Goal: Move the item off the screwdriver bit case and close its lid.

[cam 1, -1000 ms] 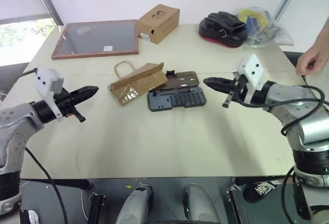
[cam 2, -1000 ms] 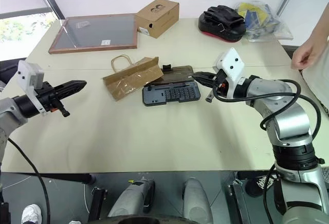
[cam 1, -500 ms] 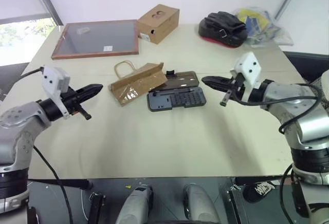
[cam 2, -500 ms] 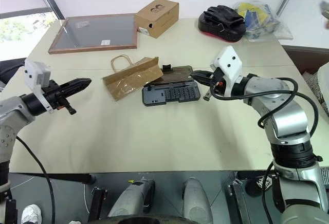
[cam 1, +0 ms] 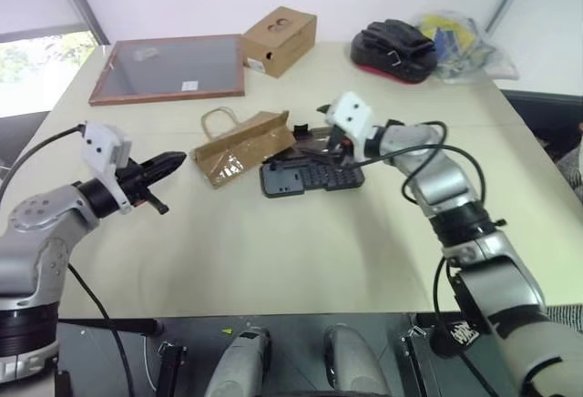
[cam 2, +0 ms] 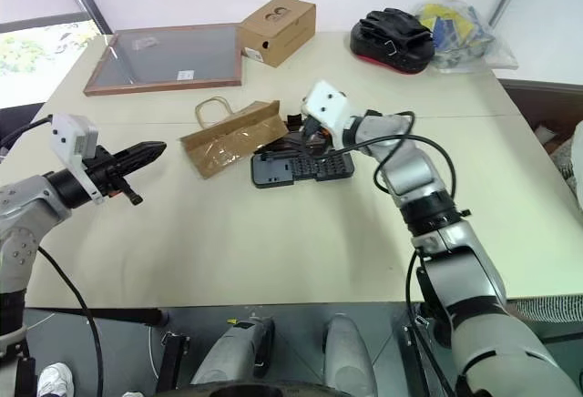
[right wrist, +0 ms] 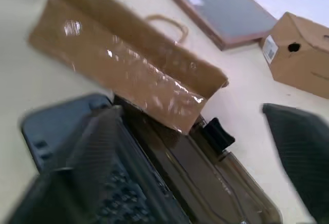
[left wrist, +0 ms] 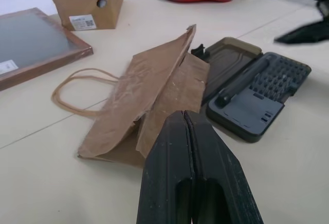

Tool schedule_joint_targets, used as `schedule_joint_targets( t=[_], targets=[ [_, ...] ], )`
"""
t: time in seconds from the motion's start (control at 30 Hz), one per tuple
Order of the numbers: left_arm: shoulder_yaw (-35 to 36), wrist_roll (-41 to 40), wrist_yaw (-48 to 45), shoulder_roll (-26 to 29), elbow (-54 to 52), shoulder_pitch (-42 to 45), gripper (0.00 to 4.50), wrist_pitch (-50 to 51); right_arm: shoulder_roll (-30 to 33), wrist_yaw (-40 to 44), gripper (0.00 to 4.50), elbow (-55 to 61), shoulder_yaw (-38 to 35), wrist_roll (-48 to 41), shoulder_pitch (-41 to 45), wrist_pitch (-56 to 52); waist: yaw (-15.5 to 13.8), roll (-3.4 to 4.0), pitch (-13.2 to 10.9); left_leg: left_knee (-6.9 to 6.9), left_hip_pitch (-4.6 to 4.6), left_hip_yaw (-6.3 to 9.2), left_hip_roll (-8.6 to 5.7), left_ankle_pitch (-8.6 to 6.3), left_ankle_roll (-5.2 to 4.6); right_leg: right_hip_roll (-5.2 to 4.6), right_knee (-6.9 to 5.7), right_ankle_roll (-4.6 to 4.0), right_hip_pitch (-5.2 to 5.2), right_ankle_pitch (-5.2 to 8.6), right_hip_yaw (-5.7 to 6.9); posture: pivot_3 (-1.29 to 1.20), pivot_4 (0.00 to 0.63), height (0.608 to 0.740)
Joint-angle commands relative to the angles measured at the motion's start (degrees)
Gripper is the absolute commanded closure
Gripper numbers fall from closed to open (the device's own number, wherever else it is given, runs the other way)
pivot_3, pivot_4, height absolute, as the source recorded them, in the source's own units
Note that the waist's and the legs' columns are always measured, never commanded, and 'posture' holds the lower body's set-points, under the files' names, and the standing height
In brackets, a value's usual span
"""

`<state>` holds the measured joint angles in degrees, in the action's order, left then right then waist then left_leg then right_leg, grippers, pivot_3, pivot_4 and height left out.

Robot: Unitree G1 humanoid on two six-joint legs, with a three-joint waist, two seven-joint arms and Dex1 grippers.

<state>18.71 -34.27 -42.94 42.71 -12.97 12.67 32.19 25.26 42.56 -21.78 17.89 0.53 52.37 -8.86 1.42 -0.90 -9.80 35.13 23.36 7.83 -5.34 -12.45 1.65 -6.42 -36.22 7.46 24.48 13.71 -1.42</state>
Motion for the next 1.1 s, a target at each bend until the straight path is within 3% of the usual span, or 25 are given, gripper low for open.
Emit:
schedule_joint_targets(
  t=[0.03, 0.23, 0.57, 0.9, 1.1],
  targets=[
    [1.8, -0.2, 1.1, 0.1, -3.0, -0.8, 4.50, -0.6, -2.2, -2.3, 0.03, -6.7, 2.3, 6.3, 6.8, 10.5, 0.5, 0.00, 0.0, -0.01, 0.00, 0.01, 0.01, 0.00, 0.00, 0.01, -0.01, 0.00, 0.01, 0.00, 0.00, 0.00, 0.150, 0.740],
    [1.7, 0.0, 2.4, -0.1, -4.1, -1.4, 4.50, -0.7, -9.5, -6.6, 0.03, -23.3, 3.6, 11.1, 16.5, 22.6, 1.3, 0.00, 0.0, -0.07, -0.02, 0.07, 0.03, 0.05, 0.08, 0.07, -0.03, -0.03, 0.03, -0.01, 0.00, 0.00, 0.150, 0.740],
    [2.5, 0.2, 4.4, -0.4, -6.3, -2.6, 4.50, -1.1, -17.5, -16.5, 0.03, -47.1, 4.6, 18.0, 24.5, 32.2, 1.3, 0.03, 0.0, -0.11, -0.02, 0.14, 0.03, 0.11, 0.20, 0.12, -0.04, -0.07, 0.04, -0.04, 0.00, 0.00, 0.150, 0.740],
    [4.7, -0.3, 6.9, -0.6, -9.4, -5.5, 4.50, -0.9, -20.0, -22.8, 0.03, -53.3, 5.8, 24.1, 25.6, 32.6, 2.2, 0.08, 0.0, -0.17, -0.02, 0.20, 0.10, 0.18, 0.32, 0.26, -0.12, -0.14, 0.11, -0.05, -0.03, 0.00, 0.150, 0.740],
    [5.4, -0.3, 8.2, -0.9, -10.5, -6.4, 4.50, -0.9, -20.8, -20.8, 0.03, -53.3, 3.0, 22.2, 25.8, 31.9, 2.7, 0.11, -0.1, -0.18, -0.02, 0.22, 0.15, 0.19, 0.39, 0.43, -0.13, -0.19, 0.14, -0.08, -0.07, 0.00, 0.150, 0.740]
  ],
)
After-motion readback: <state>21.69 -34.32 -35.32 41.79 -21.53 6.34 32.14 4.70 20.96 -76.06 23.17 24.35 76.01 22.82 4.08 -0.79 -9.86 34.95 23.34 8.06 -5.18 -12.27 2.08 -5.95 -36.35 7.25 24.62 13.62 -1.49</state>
